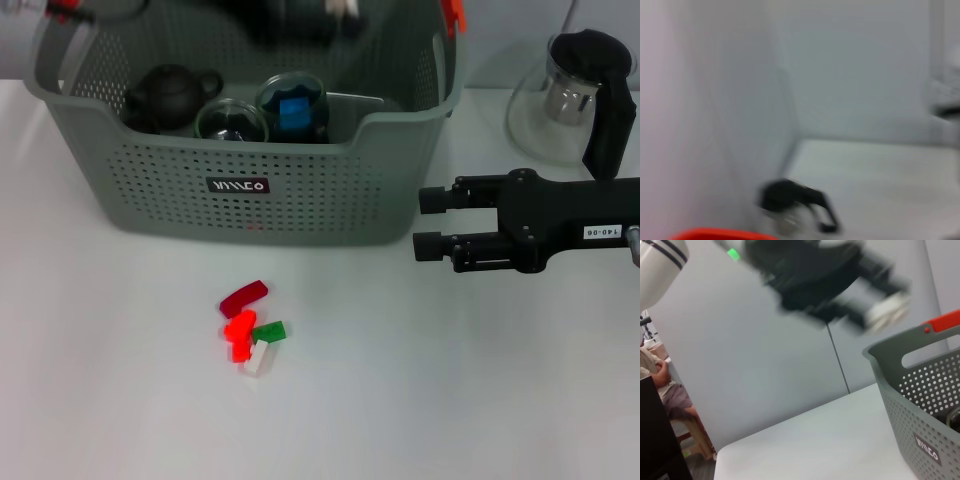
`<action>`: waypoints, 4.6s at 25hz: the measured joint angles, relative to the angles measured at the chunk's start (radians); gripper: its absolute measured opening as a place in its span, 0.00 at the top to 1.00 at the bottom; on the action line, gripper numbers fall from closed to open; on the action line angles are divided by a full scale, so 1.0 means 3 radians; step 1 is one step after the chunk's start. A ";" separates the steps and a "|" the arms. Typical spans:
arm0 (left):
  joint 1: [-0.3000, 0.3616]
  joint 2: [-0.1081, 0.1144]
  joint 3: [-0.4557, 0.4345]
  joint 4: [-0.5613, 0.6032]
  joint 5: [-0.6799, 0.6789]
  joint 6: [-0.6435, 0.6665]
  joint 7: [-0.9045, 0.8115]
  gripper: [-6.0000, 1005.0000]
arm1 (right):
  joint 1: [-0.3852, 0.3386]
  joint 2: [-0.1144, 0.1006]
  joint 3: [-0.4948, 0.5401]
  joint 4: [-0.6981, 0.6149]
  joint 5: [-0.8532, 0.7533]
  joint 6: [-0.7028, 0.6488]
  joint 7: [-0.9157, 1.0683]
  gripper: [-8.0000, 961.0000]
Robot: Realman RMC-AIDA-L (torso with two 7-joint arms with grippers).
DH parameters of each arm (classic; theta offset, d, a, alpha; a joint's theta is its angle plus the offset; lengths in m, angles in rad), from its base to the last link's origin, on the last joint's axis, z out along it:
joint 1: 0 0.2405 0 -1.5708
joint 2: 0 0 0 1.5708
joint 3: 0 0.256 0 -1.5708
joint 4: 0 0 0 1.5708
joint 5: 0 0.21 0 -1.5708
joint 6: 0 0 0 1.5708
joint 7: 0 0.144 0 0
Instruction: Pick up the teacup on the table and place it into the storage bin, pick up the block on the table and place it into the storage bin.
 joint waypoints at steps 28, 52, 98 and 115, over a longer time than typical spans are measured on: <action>-0.0152 0.0237 0.0102 -0.0960 -0.0030 -0.1275 -0.0309 0.24 | -0.0024 0.0009 -0.0010 0.0000 -0.0009 -0.0033 -0.0046 0.24; 0.1267 -0.0265 0.1249 0.0771 0.0792 0.0443 0.1201 0.08 | -0.0018 0.0016 0.0007 0.0041 -0.0008 -0.0003 -0.0051 0.24; 0.0536 -0.0258 0.2476 -0.1073 0.1637 -0.0728 0.1219 0.08 | -0.0033 0.0040 0.0016 0.0087 0.0007 0.0034 -0.0068 0.24; 0.0519 -0.0261 0.2510 -0.1143 0.1642 -0.0671 0.1201 0.08 | -0.0038 0.0040 0.0021 0.0087 0.0007 0.0034 -0.0082 0.24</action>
